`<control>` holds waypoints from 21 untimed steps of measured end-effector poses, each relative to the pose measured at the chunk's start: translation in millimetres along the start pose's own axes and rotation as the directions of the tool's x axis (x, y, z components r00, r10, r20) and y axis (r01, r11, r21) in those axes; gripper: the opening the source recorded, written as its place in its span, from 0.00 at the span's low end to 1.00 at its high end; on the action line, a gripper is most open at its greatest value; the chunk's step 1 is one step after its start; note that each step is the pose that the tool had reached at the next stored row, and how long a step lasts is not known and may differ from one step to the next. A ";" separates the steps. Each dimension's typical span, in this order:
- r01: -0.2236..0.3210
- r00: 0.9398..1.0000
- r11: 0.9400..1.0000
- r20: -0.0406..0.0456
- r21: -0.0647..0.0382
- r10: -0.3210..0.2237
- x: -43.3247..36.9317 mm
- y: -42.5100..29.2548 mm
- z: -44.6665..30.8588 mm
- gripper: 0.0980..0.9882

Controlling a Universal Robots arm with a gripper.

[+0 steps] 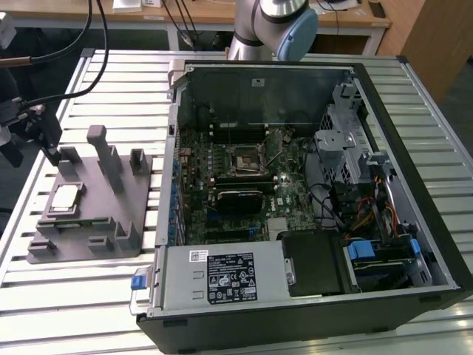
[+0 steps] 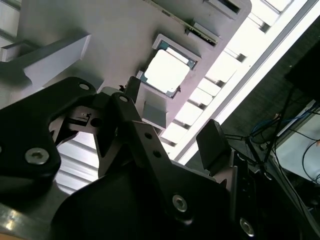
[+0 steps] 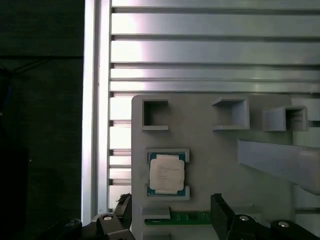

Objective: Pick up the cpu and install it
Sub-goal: 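Pick up the cpu and move it towards the insertion slot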

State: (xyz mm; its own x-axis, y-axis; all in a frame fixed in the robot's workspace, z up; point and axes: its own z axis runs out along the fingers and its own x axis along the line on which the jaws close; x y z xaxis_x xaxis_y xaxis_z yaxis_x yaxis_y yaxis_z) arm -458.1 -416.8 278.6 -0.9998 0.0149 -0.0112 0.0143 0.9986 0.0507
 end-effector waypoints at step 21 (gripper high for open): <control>0.000 1.000 1.000 0.000 0.000 0.000 -1.1 -1.7 33.7 0.70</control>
State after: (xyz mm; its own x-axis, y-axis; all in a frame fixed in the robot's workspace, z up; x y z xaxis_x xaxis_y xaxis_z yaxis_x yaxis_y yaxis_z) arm -456.7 -416.8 244.9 -0.9998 0.0148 -0.0112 0.0142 0.9986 0.0508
